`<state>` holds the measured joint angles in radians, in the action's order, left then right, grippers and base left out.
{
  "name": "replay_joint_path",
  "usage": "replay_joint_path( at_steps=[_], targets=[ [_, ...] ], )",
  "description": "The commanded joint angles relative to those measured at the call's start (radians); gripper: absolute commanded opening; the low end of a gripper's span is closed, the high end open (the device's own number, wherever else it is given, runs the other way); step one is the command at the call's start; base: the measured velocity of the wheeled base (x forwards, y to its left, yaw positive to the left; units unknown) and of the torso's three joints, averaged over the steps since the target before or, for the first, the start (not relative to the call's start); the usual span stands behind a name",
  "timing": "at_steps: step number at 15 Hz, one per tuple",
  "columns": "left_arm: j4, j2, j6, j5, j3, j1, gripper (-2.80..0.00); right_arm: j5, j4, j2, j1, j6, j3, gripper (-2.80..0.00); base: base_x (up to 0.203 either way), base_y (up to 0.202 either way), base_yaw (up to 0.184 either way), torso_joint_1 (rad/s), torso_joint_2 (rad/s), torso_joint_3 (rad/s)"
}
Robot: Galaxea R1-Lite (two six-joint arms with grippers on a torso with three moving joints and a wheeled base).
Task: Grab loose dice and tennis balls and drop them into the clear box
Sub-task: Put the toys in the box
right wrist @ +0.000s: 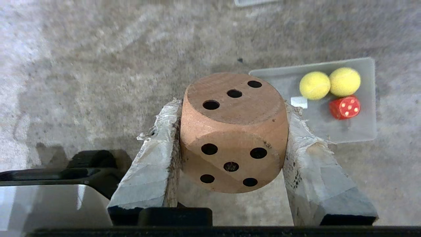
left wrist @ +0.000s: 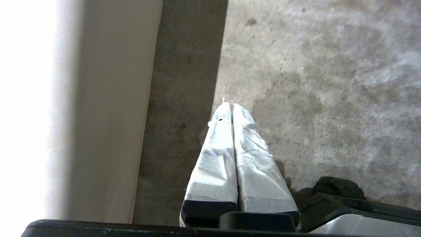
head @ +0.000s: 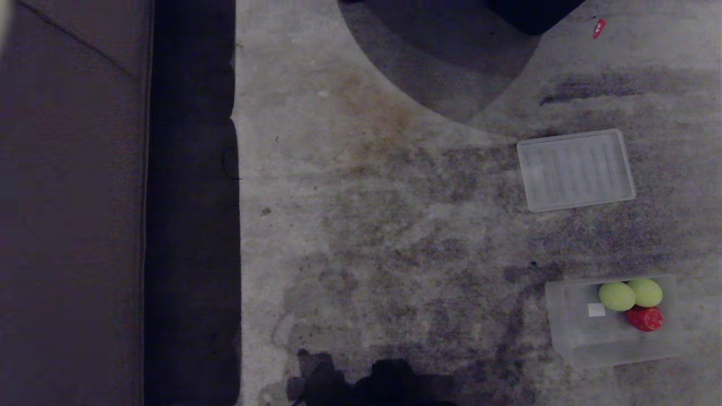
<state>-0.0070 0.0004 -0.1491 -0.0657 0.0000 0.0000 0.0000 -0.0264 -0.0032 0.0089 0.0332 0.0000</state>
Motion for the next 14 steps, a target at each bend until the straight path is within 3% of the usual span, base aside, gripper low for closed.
replay_joint_path(
  at_steps=[1, 14],
  targets=[
    [-0.001, 0.000, -0.001, 0.000, 0.000, 0.000, -2.80, 0.000, -0.001, 0.002, 0.000, 0.001, 0.011, -2.80, 0.000, 0.000, 0.000, 0.002, 0.00, 0.200],
    [-0.001, -0.001, -0.001, 0.000, 0.000, 0.000, -2.80, 0.000, -0.001, 0.002, 0.000, 0.001, 0.011, -2.80, 0.000, 0.000, 0.000, 0.003, 0.00, 0.204]
  ],
)
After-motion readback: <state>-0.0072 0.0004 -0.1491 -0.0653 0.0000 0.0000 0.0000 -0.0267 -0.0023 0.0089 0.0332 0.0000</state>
